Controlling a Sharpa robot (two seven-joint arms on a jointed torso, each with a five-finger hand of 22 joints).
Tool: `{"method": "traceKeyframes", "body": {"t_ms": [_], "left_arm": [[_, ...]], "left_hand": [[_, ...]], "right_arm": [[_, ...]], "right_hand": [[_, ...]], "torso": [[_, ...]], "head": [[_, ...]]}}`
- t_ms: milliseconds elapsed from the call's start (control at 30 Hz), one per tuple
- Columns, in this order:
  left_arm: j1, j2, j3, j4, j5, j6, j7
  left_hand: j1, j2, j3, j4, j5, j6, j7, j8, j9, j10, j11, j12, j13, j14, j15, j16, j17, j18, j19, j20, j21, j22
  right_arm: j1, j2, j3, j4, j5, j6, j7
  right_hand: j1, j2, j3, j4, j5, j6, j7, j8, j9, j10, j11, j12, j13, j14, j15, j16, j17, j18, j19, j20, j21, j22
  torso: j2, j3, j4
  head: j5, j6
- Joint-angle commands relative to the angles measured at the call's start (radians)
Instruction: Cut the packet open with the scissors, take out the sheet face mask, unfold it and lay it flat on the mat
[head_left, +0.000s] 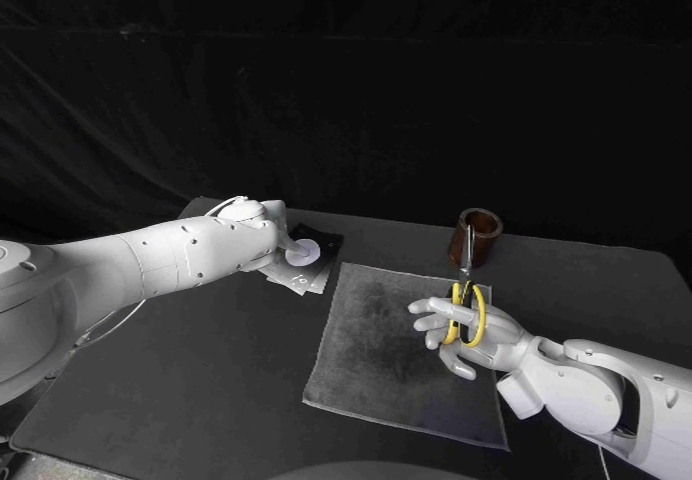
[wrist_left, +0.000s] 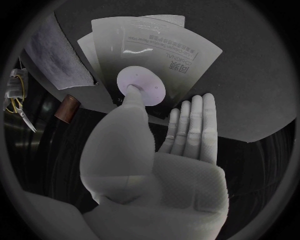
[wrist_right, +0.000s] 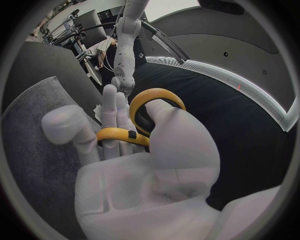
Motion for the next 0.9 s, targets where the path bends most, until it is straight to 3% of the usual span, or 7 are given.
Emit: {"method": "traceKeyframes", "body": {"t_ms": [33,333,433,533,733,800,900], "left_arm": [[-0.038,0.004,-0.018,0.001,0.051,0.091,-0.005],[-0.042,0.009,-0.02,-0.007,0.042,0.083,0.023],[-0.043,0.011,-0.02,-0.017,0.032,0.077,0.039],[-0.044,0.012,-0.02,-0.022,0.031,0.072,0.052],[-0.044,0.008,-0.02,-0.022,0.057,0.053,0.081],[-0.045,0.006,-0.02,-0.021,0.067,0.045,0.093],[-0.045,0.003,-0.02,-0.018,0.084,0.034,0.112]], "left_hand": [[0.023,0.029,0.028,-0.002,0.0,0.015,0.061,0.017,0.0,0.005,-0.011,0.021,0.007,0.01,-0.004,0.008,0.003,0.012,0.008,-0.004,0.003,-0.001],[0.143,0.085,0.116,-0.009,-0.001,0.065,0.038,0.06,-0.016,0.023,-0.032,0.081,0.022,0.031,-0.02,0.033,0.019,0.013,0.022,-0.015,0.021,0.008],[0.187,0.102,0.149,-0.008,-0.001,0.095,0.024,0.059,-0.035,0.04,-0.046,0.089,0.018,0.049,-0.032,0.043,0.024,0.014,0.035,-0.024,0.034,0.014],[0.211,0.108,0.179,-0.005,-0.001,0.133,0.013,0.033,-0.072,0.062,-0.055,0.073,-0.001,0.06,-0.04,0.037,0.024,0.012,0.039,-0.033,0.045,0.02],[0.261,0.122,0.293,-0.005,-0.001,0.24,-0.007,-0.058,-0.167,0.14,-0.072,-0.023,-0.074,0.066,-0.048,0.001,0.014,0.01,0.021,-0.041,0.066,0.034],[0.27,0.109,0.361,-0.006,-0.001,0.282,-0.009,-0.101,-0.202,0.178,-0.074,-0.073,-0.108,0.072,-0.049,-0.018,0.007,0.008,0.006,-0.044,0.084,0.046],[0.281,0.098,0.437,-0.005,-0.005,0.329,-0.013,-0.131,-0.227,0.22,-0.079,-0.116,-0.134,0.081,-0.049,-0.036,0.001,0.005,-0.013,-0.047,0.112,0.064]], "right_arm": [[0.0,0.002,0.001,0.001,-0.004,0.03,0.003],[0.0,0.004,0.001,-0.001,-0.005,0.031,0.002],[0.0,0.004,0.001,-0.001,-0.005,0.03,0.001],[0.0,0.004,0.001,-0.001,-0.007,0.029,0.0],[0.0,0.004,0.001,-0.003,-0.008,0.024,-0.001],[0.0,0.003,0.001,-0.003,-0.009,0.023,-0.001],[0.0,0.003,0.001,-0.004,-0.01,0.022,-0.001]], "right_hand": [[0.003,0.008,-0.005,0.002,-0.006,0.004,0.003,0.002,0.0,0.0,0.004,0.004,0.001,0.002,0.0,-0.005,0.001,0.082,-0.005,0.0,-0.004,-0.002],[0.006,0.014,-0.005,0.002,-0.006,0.007,0.003,0.003,-0.001,0.002,0.004,0.004,0.001,0.002,0.0,-0.006,0.002,0.082,-0.006,0.0,-0.006,-0.005],[0.007,0.015,-0.005,0.002,-0.006,0.007,0.003,0.003,-0.001,0.003,0.004,0.005,0.001,0.002,0.0,-0.006,0.003,0.082,-0.006,0.0,-0.007,-0.005],[0.01,0.019,-0.006,0.002,-0.006,0.01,0.003,0.003,-0.001,0.005,0.004,0.006,0.002,0.002,-0.001,-0.006,0.003,0.083,-0.006,0.0,-0.008,-0.006],[0.013,0.022,-0.006,0.002,-0.006,0.013,0.002,0.004,-0.001,0.009,0.003,0.007,0.002,0.002,-0.001,-0.006,0.005,0.083,-0.006,0.0,-0.01,-0.009],[0.014,0.023,-0.007,0.002,-0.006,0.015,0.002,0.005,-0.002,0.01,0.003,0.008,0.002,0.001,-0.001,-0.006,0.005,0.083,-0.006,0.0,-0.01,-0.008],[0.015,0.024,-0.007,0.002,-0.006,0.016,0.002,0.005,-0.002,0.011,0.003,0.008,0.002,0.001,-0.001,-0.006,0.005,0.083,-0.006,0.0,-0.01,-0.009]], "torso": [[-0.001,0.0001,0.0013],[-0.001,0.0002,0.0009],[-0.001,0.0001,0.0003],[-0.001,0.0007,-0.0007],[-0.001,0.0005,0.0011],[-0.001,0.0005,0.0009],[-0.001,0.0,0.0005]], "head": [[0.001,-0.003],[0.001,-0.006],[0.003,-0.005],[0.002,-0.006],[-0.001,-0.006],[-0.001,-0.006],[-0.002,-0.005]]}}
